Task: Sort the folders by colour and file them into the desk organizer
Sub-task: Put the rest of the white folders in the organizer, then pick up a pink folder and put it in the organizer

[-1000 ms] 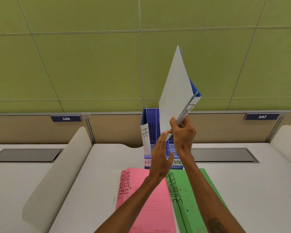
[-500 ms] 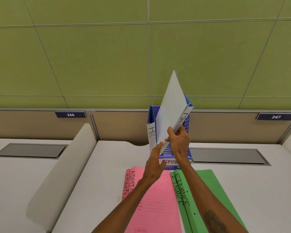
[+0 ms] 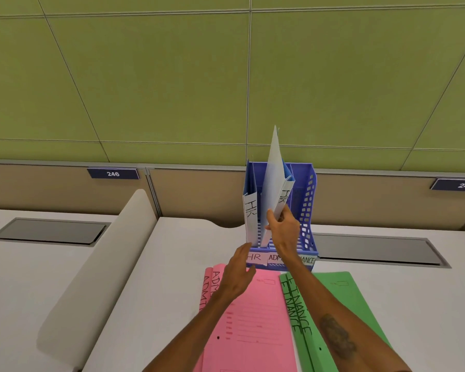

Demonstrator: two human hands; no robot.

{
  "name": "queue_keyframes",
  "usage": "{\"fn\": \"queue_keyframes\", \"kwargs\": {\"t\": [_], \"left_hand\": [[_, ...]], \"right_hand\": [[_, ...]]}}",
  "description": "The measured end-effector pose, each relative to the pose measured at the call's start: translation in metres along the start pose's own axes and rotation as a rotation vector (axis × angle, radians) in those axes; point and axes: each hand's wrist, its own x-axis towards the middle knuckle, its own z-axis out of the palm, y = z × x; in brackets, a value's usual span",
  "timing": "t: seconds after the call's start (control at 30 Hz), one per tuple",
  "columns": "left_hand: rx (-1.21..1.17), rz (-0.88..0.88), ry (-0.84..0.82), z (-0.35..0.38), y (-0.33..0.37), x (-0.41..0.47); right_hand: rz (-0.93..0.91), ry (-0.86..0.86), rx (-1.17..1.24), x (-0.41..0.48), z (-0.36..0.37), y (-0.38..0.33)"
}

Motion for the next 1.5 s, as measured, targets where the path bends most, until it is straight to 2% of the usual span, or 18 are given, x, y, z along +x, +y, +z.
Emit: {"fn": "queue_keyframes", "kwargs": {"t": [0.47,0.97,1.17,1.5], "left_hand": [[0.218,-0.109,-0.043,0.004,-0.038,0.008],[0.247,-0.13,0.005,-0.011,-0.056,-0.014],[0.226,-0.15,0.043,-0.014,-0.059,-0.035],[0.301,-0.378,0.098,-0.014,-0.073,-0.086]], "right_hand": [[0.085,-0.112,-0.27,-0.008,0.025,0.032],[0.113,-0.238,-0.262,-0.026,0.027,0.034],[0.14,-0.217,-0.258,-0.052,0.017,0.038],[0.26,-0.339,-0.3,-0.12,-0.016,0.078]]}}
